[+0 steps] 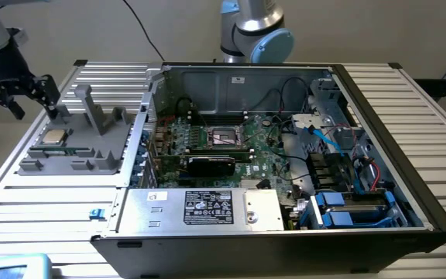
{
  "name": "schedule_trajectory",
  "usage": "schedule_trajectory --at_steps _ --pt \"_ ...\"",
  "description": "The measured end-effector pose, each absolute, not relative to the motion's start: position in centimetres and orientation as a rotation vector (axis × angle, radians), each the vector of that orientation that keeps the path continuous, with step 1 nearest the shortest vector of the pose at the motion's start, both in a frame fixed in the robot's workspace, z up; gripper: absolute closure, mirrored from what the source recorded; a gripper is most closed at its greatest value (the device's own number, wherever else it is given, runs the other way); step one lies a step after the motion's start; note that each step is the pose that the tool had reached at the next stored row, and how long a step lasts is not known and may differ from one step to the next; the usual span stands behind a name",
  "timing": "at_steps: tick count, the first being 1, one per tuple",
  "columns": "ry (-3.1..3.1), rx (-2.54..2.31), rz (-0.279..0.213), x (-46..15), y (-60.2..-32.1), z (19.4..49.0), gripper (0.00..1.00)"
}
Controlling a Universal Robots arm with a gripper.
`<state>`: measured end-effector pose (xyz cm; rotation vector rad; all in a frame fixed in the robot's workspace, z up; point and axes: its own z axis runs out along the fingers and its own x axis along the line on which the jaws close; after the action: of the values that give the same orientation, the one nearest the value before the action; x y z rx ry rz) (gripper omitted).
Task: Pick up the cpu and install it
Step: 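Pick up the cpu and move it towards the insertion slot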
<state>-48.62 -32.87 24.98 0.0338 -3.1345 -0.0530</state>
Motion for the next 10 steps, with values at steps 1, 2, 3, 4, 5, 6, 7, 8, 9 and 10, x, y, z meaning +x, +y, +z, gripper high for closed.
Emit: schedule_trajectory --at_steps 1,2,3,4,5,6,7,8,9,10 --pt "-3.135 0.034 -0.047 -48.6 -32.9 24.9 0.22" --pt "-3.135 0.034 -0.039 -48.6 -32.9 24.8 0.22" --pt "-3.135 0.034 -0.032 -48.6 -32.9 24.7 0.22" --pt "-3.135 0.035 -0.028 -48.6 -32.9 24.5 0.22" --pt "-3.135 0.036 -0.027 -48.6 -32.9 24.4 0.22" --pt "-3.135 0.036 -0.027 -48.5 -32.9 24.2 0.22" --pt "-3.135 0.037 -0.027 -48.5 -32.9 24.0 0.22" --pt "-3.135 0.037 -0.027 -48.4 -32.9 23.8 0.22" --pt "-3.135 0.037 -0.027 -48.4 -32.9 23.7 0.22" --pt "-3.135 0.037 -0.027 -48.4 -32.9 23.5 0.22"
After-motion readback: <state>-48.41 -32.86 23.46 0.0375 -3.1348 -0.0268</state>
